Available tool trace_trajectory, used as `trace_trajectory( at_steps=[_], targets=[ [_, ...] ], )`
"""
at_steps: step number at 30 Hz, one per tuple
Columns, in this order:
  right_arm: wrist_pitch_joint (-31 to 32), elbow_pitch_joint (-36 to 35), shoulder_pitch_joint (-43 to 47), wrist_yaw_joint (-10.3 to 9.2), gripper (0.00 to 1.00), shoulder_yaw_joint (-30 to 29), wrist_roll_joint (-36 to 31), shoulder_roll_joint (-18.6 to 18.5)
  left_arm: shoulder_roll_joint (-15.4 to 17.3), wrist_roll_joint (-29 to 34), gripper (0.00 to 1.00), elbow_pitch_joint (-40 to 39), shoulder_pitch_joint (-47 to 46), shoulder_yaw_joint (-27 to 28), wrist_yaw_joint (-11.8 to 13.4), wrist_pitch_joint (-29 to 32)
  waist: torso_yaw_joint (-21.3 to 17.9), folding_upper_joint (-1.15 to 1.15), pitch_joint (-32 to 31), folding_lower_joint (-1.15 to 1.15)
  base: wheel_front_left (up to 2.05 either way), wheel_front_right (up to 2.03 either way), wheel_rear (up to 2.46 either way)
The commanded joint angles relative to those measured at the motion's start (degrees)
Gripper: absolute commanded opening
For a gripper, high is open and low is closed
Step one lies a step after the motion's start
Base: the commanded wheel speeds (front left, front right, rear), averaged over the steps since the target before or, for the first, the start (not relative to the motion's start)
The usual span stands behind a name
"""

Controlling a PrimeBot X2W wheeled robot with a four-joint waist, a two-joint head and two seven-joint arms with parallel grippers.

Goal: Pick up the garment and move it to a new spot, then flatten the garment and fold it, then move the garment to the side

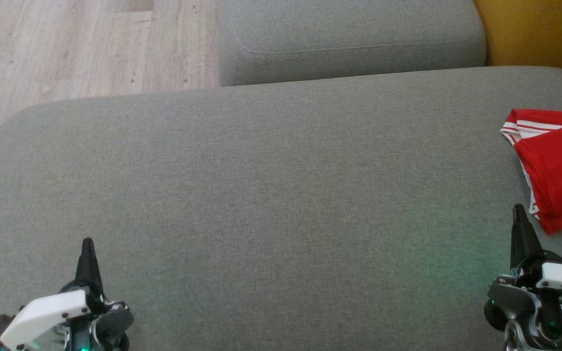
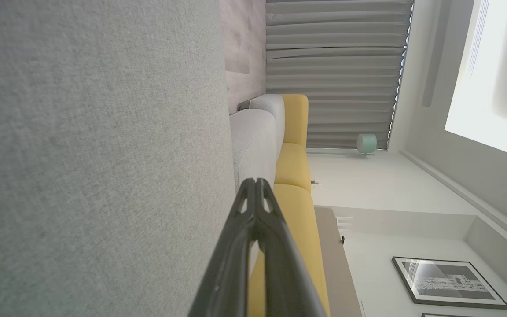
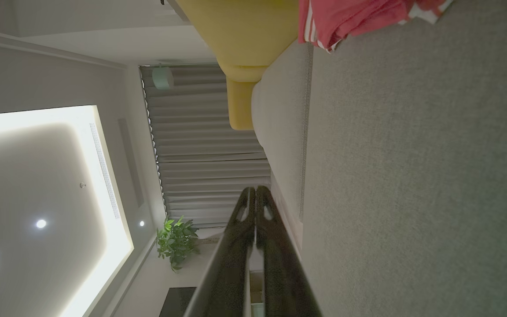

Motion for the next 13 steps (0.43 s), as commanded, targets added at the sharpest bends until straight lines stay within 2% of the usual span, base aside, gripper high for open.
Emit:
trace_trajectory(
  at_steps=[1, 13],
  targets=[
    [0.52, -1.88, -2.97, -0.04, 0.00, 0.98, -0.27, -0.54, 0.44, 0.54, 0.00, -1.56, -2.92, 2.07, -0.38, 0.45, 0.00, 0.00, 0.00, 0.00, 0.00, 0.00, 0.00],
    [0.62, -1.87, -2.98, -0.04, 0.00, 0.86, -0.38, -0.45, 0.32, 0.68, 0.00, -1.55, -2.93, 2.24, -0.38, 0.59, 0.00, 0.00, 0.00, 0.00, 0.00, 0.00, 0.00]
  ],
)
